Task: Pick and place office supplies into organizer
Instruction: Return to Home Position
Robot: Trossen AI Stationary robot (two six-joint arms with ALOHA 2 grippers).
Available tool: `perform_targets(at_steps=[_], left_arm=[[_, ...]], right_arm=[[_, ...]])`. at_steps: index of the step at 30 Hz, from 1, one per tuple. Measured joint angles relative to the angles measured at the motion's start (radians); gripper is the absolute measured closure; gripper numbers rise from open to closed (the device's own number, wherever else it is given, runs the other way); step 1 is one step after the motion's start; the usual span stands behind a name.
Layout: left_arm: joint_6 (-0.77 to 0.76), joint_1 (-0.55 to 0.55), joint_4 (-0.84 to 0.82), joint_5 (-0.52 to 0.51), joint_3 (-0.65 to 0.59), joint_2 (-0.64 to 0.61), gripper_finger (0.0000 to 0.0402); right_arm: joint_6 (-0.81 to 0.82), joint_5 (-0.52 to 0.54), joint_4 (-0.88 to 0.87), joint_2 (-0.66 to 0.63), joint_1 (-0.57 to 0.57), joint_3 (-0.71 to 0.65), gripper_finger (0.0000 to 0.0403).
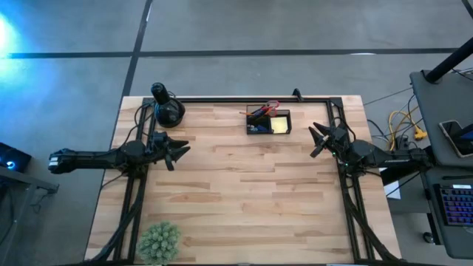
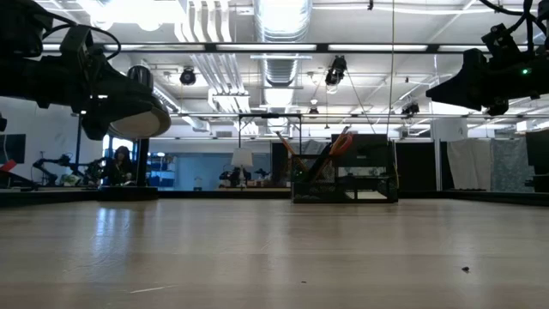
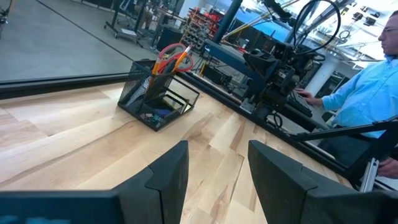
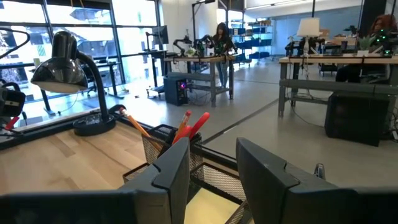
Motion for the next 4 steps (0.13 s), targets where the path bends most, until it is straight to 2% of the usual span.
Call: perform_targets(at_steps=[4], left_arm=[[0.000,0.000,0.000,0.000,0.000,0.001,0.0249]], right_arm=[[0.000,0.000,0.000,0.000,0.000,0.000,0.0280]])
